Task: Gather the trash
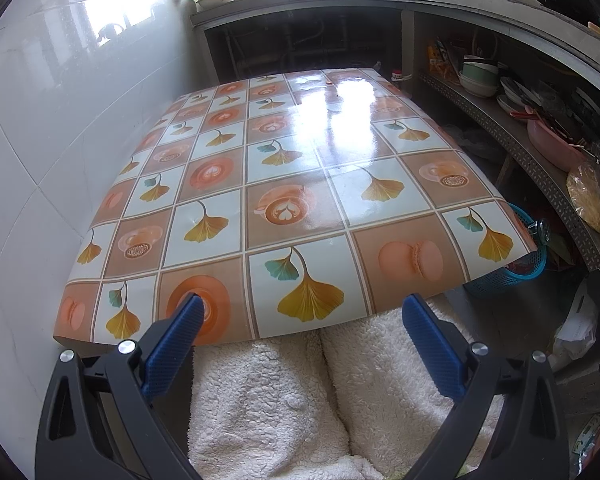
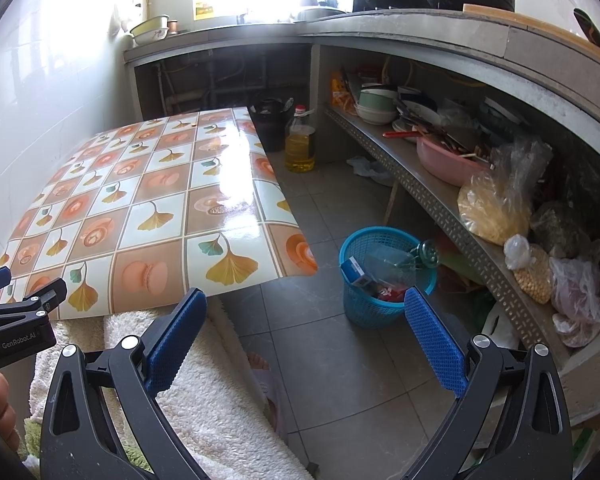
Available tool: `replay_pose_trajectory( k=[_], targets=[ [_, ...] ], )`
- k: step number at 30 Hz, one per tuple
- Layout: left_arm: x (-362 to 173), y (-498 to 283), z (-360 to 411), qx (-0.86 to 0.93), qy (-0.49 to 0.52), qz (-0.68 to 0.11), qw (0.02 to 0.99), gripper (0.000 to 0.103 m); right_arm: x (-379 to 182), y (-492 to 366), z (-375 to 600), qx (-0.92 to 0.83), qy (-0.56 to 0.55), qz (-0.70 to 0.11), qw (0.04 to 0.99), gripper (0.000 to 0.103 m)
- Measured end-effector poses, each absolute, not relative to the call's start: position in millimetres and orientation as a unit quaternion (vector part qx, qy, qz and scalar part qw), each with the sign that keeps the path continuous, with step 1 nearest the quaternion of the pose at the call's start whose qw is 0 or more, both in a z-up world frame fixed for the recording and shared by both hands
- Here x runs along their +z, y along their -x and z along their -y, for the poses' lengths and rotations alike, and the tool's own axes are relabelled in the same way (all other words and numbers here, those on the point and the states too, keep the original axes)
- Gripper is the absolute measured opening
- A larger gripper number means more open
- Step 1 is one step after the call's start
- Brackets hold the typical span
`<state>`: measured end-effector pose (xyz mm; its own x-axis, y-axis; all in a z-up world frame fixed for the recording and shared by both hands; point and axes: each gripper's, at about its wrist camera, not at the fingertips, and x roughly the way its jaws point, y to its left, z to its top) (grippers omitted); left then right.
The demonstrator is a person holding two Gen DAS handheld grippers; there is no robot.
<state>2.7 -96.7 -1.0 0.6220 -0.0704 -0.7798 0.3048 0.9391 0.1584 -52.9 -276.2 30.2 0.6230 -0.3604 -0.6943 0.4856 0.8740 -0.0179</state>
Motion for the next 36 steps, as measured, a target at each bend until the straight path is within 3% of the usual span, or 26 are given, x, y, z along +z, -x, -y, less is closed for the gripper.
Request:
replay_pose_trajectory(
  k=[36],
  targets=[
    [-1.0,-3.1,94.4,-0.106,-0.138,-0.422,0.890,0.097,30.5,51.1,273.4,-0.235,-0.086,-0.365,0.897,0.095]
  ],
)
